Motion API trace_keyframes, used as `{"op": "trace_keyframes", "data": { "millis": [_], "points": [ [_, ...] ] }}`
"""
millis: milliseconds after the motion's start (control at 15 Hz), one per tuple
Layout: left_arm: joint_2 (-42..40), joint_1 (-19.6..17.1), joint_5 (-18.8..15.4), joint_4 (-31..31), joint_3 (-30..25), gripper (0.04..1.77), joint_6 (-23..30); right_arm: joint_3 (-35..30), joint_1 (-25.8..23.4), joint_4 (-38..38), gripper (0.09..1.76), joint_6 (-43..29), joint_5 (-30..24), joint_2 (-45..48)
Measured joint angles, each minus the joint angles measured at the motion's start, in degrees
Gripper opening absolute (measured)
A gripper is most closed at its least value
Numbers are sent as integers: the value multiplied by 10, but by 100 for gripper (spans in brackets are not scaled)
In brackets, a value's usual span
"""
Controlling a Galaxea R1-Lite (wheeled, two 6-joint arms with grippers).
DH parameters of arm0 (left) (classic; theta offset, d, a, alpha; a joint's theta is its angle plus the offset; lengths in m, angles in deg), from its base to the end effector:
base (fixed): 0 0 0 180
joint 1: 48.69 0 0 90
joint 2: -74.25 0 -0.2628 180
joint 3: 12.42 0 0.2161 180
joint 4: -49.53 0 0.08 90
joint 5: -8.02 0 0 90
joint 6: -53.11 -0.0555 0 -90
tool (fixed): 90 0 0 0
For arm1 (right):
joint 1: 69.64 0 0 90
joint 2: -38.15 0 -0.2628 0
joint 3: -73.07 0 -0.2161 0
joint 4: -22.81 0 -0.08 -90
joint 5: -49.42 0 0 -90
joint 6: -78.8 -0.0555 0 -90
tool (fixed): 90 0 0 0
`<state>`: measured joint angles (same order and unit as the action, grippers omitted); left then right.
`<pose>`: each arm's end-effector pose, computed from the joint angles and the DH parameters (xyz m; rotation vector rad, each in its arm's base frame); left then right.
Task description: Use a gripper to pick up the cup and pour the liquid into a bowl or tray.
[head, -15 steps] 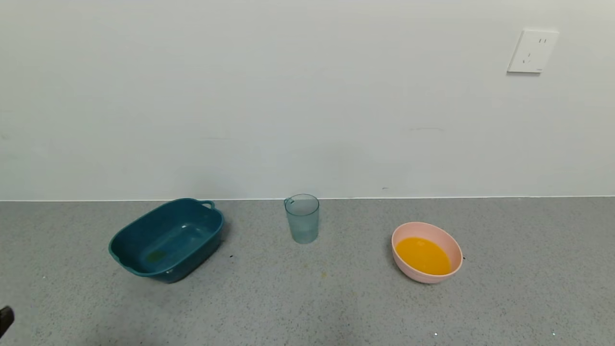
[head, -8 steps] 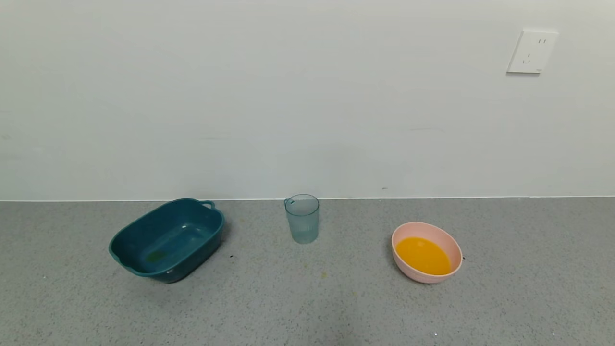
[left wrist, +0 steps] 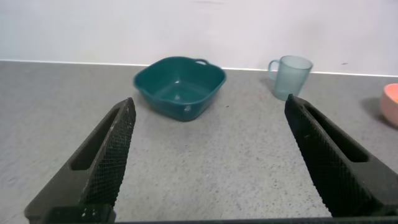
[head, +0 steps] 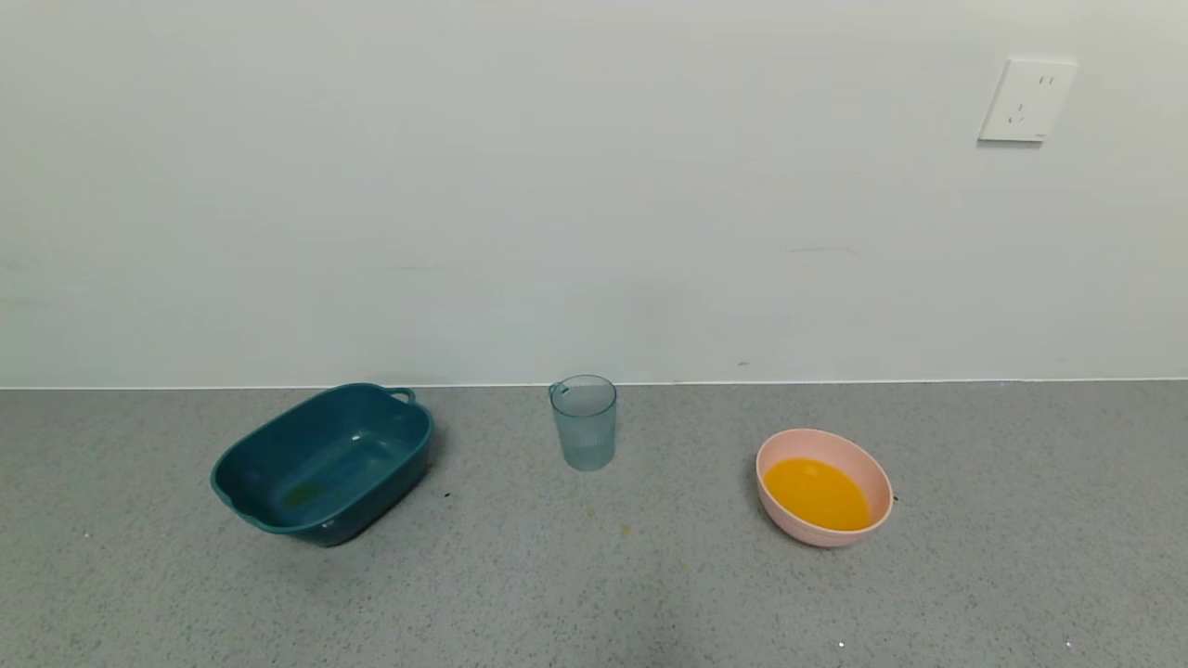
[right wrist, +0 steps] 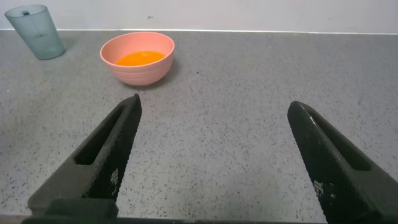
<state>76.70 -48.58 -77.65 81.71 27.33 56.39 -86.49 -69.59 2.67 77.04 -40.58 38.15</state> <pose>0.0442 0.0041 0.1543 -0.0606 -0.0914 0.0710 0.0752 0.0001 0.0762 0.0307 -0.0052 0.0010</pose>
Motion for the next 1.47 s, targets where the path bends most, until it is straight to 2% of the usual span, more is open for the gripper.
{"op": "trace_keyframes", "data": {
  "millis": [333,533,1467],
  "points": [
    [-22,0,-44,-107,-131,172,-3,0,0,0,171,0,0,0],
    [-25,0,-43,-148,-182,172,-1,0,0,0,171,0,0,0],
    [-25,0,-41,-146,-193,172,-10,0,0,0,171,0,0,0]
  ]
}}
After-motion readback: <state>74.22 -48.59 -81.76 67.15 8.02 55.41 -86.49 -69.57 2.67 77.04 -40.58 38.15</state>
